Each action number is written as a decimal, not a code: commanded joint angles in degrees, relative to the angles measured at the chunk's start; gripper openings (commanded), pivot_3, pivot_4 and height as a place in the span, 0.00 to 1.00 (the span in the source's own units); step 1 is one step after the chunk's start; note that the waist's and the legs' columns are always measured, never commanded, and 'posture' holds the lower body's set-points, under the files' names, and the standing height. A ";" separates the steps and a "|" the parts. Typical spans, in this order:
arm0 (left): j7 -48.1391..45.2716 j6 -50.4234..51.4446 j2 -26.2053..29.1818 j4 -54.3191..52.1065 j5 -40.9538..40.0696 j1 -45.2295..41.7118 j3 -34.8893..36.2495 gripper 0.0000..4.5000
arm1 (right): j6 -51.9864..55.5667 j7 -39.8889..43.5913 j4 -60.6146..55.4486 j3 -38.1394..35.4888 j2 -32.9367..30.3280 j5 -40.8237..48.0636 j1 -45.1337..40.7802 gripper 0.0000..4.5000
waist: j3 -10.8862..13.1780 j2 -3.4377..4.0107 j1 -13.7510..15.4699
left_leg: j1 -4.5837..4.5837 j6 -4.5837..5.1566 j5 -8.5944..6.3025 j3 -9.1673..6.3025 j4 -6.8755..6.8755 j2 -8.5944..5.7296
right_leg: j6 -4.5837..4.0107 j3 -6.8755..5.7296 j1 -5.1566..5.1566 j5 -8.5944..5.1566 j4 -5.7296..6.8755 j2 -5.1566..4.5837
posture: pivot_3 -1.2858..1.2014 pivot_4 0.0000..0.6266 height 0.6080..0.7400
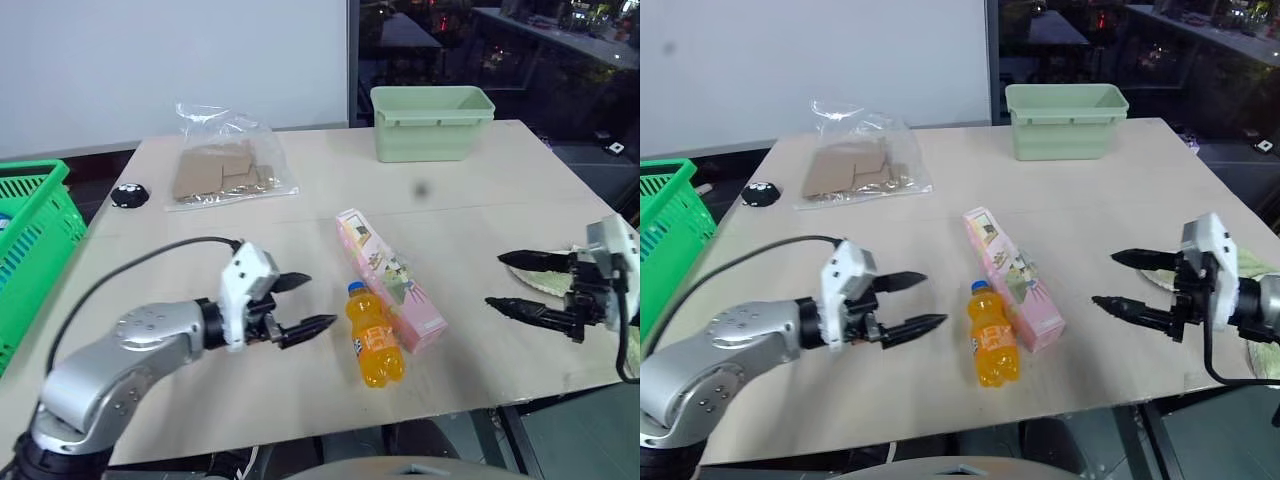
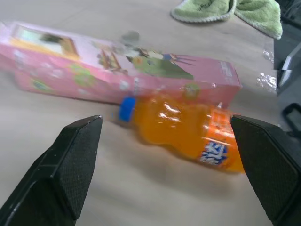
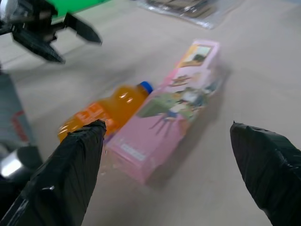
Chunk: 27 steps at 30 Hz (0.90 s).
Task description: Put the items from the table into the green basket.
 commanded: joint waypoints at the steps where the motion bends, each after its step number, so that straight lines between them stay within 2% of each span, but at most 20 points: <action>1: -5.52 -4.62 2.68 1.52 0.94 1.81 6.66 1.00 | -3.30 2.58 -2.54 6.05 -0.65 -2.90 -0.20 1.00 | 0.08 0.01 0.30 | 0.00 0.00 0.00 0.00 0.00 0.01 | 0.00 -0.01 -0.01 0.00 0.00 0.00 | 0.49 0.04 1.00; 5: -10.21 -8.00 4.30 2.82 3.29 7.04 9.34 1.00 | -10.62 5.60 -2.33 16.98 -1.01 -11.81 -2.24 1.00 | 0.25 0.07 0.58 | -0.03 0.00 0.00 0.06 -0.05 0.01 | 0.00 0.01 -0.04 -0.01 -0.07 -0.04 | 0.50 0.05 1.00; 8: -12.00 -10.30 4.17 2.19 4.96 9.98 9.52 1.00 | -15.27 2.94 1.37 23.16 4.76 -16.62 -8.19 1.00 | 0.38 -0.06 0.59 | -0.03 -0.01 -0.01 0.08 -0.05 0.02 | 0.00 0.00 -0.07 0.00 -0.08 -0.05 | 0.50 0.05 1.00; 12: -11.06 -10.43 3.24 1.11 5.43 11.89 9.55 1.00 | -17.21 3.71 4.76 28.18 8.53 -19.50 -14.18 1.00 | 0.53 0.06 1.29 | -0.04 -0.01 0.00 0.12 -0.03 0.02 | -0.01 0.02 -0.09 0.01 -0.04 -0.07 | 0.51 0.05 1.00; 16: -11.15 -9.76 2.79 1.00 2.81 12.32 13.02 1.00 | -5.90 -3.36 3.52 30.98 12.90 -19.05 -20.33 1.00 | 0.58 0.10 2.23 | -0.13 -0.01 0.00 0.12 -0.05 0.05 | -0.01 0.01 -0.20 0.01 0.02 -0.04 | 0.51 0.05 1.00; 21: -13.79 -9.60 5.17 1.96 2.88 13.90 18.32 1.00 | 18.60 -15.77 0.24 30.01 19.45 -13.25 -26.16 1.00 | 0.60 0.12 3.02 | -0.25 0.00 0.00 0.12 -0.12 0.07 | -0.09 0.02 -0.37 0.05 0.09 -0.01 | 0.52 0.06 1.00; 25: -16.85 -8.62 7.43 3.03 2.67 15.97 23.93 1.00 | 48.18 -25.91 -5.79 25.54 27.65 -8.78 -30.31 1.00 | 0.71 0.17 3.90 | -0.29 0.00 0.00 0.16 -0.18 0.09 | -0.22 0.03 -0.45 0.10 0.08 -0.02 | 0.53 0.09 1.00; 27: -17.31 -8.12 7.76 2.99 2.43 16.18 24.53 1.00 | 52.57 -28.53 -6.54 24.51 29.58 -4.86 -30.97 1.00 | 0.81 0.27 4.26 | -0.29 0.00 0.00 0.17 -0.18 0.09 | -0.16 0.02 -0.51 0.06 0.07 -0.03 | 0.53 0.10 1.00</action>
